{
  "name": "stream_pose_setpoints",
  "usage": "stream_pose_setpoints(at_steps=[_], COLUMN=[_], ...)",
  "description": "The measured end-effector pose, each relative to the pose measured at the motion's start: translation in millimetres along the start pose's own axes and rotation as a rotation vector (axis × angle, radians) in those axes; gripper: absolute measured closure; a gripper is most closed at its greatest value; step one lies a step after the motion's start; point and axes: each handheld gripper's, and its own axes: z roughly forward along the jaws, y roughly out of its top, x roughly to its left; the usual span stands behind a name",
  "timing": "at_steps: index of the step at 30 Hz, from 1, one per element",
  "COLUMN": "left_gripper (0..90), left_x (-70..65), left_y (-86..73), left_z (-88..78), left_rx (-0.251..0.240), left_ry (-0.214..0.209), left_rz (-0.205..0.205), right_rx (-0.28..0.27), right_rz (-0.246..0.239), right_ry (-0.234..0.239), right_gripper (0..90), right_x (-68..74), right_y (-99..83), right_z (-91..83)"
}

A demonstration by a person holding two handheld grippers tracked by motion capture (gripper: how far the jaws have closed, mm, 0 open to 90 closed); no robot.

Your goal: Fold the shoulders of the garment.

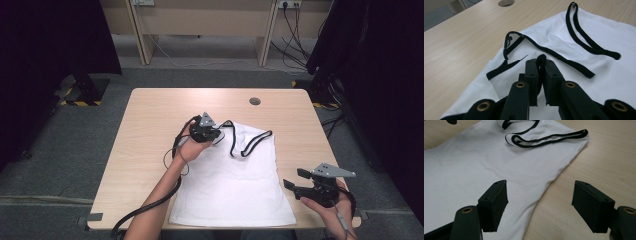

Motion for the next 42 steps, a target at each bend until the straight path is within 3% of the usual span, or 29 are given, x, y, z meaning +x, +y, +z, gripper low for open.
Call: stream_pose_setpoints(at_steps=[12,20,27,34,38,42], left_gripper=[67.8,60.9,56.5,54.1,53.9,53.3], left_x=[-7.9,-8.1,-11.9,-16.4,-15.5,-17.8], left_y=[-24.1,-27.5,-19.3,-10.9,-11.2,-12.1], left_z=[-12.8,-25.2,-21.9,-14.0,-12.9,-10.6], left_rx=[0.051,0.064,0.066,0.07,0.047,0.056], left_ry=[-0.013,-0.017,-0.022,-0.029,-0.011,-0.014], left_rz=[0.022,0.024,0.047,0.064,0.041,0.037], right_rx=[0.01,0.029,0.068,0.134,0.162,0.172], right_rz=[-0.024,-0.064,-0.132,-0.202,-0.205,-0.209], right_ry=[0.007,0.02,0.044,0.071,0.08,0.083], right_gripper=[28.7,28.8,34.8,39.1,39.4,42.5], right_x=[3.9,8.1,13.3,20.3,21.6,21.4], right_y=[7.2,21.0,40.8,64.2,70.6,77.1], right_z=[5.2,18.5,43.1,82.7,101.7,117.1])
